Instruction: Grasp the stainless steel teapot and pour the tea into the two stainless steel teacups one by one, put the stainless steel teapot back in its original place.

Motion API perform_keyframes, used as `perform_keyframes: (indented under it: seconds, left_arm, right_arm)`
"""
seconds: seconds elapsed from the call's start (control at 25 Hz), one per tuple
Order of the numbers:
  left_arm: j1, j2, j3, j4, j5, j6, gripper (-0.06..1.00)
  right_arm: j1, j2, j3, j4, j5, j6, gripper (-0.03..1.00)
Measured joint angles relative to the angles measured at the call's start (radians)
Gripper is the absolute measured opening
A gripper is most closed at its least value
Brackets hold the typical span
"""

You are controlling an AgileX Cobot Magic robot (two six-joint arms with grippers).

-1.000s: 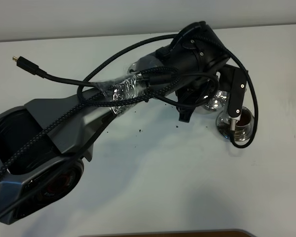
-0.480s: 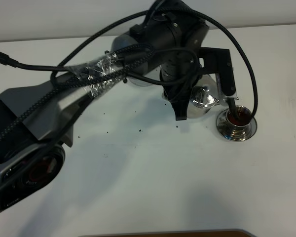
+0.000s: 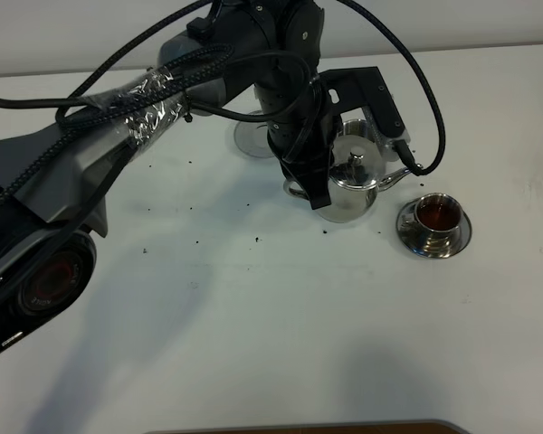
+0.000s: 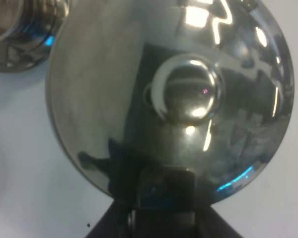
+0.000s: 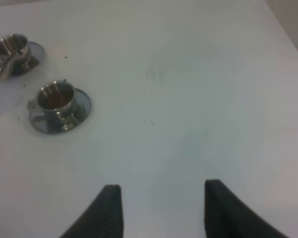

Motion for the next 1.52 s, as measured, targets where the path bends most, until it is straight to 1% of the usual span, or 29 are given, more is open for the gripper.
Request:
perform_keyframes:
  seconds: [0.16,0.24,0.4,0.56,0.76,0.88,1.04,1.28,1.4,1.52]
  left_arm:
    - [0.015,-0.002,0.042,-0.050,-0.056,0.018,0.26]
    - [0.018,-0.002,0.063,-0.057,-0.074,0.026,0.26]
    - [0.018,-0.008,0.069,-0.057,-0.097,0.038,0.26]
    - [0.026,-0.041,0.069,-0.031,-0.096,0.035,0.26]
    - [0.084,-0.087,0.069,-0.018,-0.084,0.028,0.26]
    - [0.126,-0.092,0.069,0.011,-0.066,0.027,0.26]
    - [0.163,-0.092,0.069,0.077,-0.071,0.027,0.26]
    - [0.168,-0.072,0.069,0.152,-0.118,0.032,0.26]
    - [0.168,-0.043,0.069,0.173,-0.148,0.059,0.26]
    - [0.168,-0.013,0.069,0.175,-0.171,0.101,0.26]
  right_arm:
    - [0.000,0.000,0.000,0.000,0.000,0.000,0.38]
    - [0.000,0.000,0.000,0.000,0.000,0.000,0.38]
    - [0.000,0.000,0.000,0.000,0.000,0.000,0.38]
    - [0.000,0.000,0.000,0.000,0.000,0.000,0.38]
    - [0.000,0.000,0.000,0.000,0.000,0.000,0.38]
    - [0.000,0.000,0.000,0.000,0.000,0.000,0.38]
    - [0.000,0.000,0.000,0.000,0.000,0.000,0.38]
    - [0.000,0.000,0.000,0.000,0.000,0.000,0.38]
    - [0.000,0.000,0.000,0.000,0.000,0.000,0.38]
    - [0.000,0.000,0.000,0.000,0.000,0.000,0.38]
